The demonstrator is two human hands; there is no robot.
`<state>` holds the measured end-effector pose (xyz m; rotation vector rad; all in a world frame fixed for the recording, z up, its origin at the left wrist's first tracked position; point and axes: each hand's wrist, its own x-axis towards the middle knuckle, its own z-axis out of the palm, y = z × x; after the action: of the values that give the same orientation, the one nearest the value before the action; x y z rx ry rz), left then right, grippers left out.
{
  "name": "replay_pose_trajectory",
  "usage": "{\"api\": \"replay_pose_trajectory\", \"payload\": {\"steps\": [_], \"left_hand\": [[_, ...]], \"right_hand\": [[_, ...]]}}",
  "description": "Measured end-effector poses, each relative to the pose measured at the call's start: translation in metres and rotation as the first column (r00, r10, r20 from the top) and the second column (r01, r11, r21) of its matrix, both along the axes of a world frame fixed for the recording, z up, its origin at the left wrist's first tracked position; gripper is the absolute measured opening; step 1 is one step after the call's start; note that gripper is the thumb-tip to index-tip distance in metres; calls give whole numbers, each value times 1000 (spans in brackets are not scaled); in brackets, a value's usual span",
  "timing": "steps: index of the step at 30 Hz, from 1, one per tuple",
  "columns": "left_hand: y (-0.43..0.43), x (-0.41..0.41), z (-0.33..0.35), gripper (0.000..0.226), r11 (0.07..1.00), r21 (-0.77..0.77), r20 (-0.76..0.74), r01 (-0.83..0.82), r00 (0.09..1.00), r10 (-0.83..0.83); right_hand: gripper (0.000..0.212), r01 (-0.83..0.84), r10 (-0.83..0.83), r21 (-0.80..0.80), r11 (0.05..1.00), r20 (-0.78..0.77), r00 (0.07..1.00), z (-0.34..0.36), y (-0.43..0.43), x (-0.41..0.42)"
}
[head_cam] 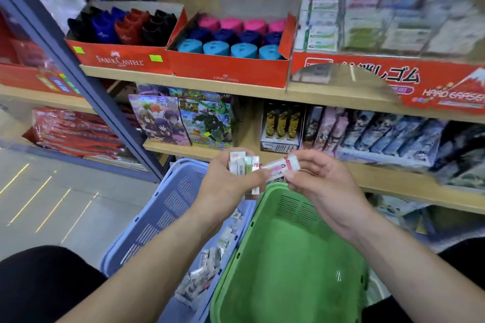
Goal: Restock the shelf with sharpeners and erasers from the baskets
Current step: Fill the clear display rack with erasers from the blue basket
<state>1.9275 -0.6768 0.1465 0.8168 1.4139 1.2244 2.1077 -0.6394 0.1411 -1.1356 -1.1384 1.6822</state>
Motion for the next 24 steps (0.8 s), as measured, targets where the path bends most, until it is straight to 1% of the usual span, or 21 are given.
{"api": "replay_pose_trajectory", "payload": {"steps": [3,5,7,9,12,14,16,18,20,21,22,24], "left_hand": [[1,16,0,29,1000,2,14,-15,1000,15],[2,24,1,28,1000,6,16,-2,1000,2],[4,29,5,28,1000,21,9,11,1000,-11],[8,32,12,30,999,39,-14,30,999,-29],[12,33,25,31,994,76,-61,72,996,-68],[15,35,35,31,991,109,-83,82,994,-73],[18,36,44,31,986,139,-86,91,993,-80],[21,37,55,30,982,161,-83,100,993,-87],[25,35,66,30,979,181,-98,99,992,-83],[27,33,72,31,977,191,-108,94,991,-74],[30,30,78,31,975,203,-123,89,990,-65],[36,24,89,33,971,228,-159,76,987,-40]], "right_hand": [[32,-45,29,-101,994,-153,988,3,0,5],[32,-87,66,-102,991,-194,979,6,-1,7],[23,-51,45,-44,998,-136,990,10,0,10],[20,28,-27,10,1000,-74,997,16,0,15],[21,62,-58,50,997,-67,996,30,-1,23],[24,53,-50,118,992,-28,998,39,-1,28],[25,92,-96,172,981,18,995,47,1,30],[21,144,-154,219,965,29,988,55,5,32],[12,173,-189,281,944,29,982,66,9,35],[13,178,-202,320,931,42,979,73,12,37],[20,182,-214,362,914,51,975,82,16,38],[28,201,-229,423,884,15,973,106,29,38]]}}
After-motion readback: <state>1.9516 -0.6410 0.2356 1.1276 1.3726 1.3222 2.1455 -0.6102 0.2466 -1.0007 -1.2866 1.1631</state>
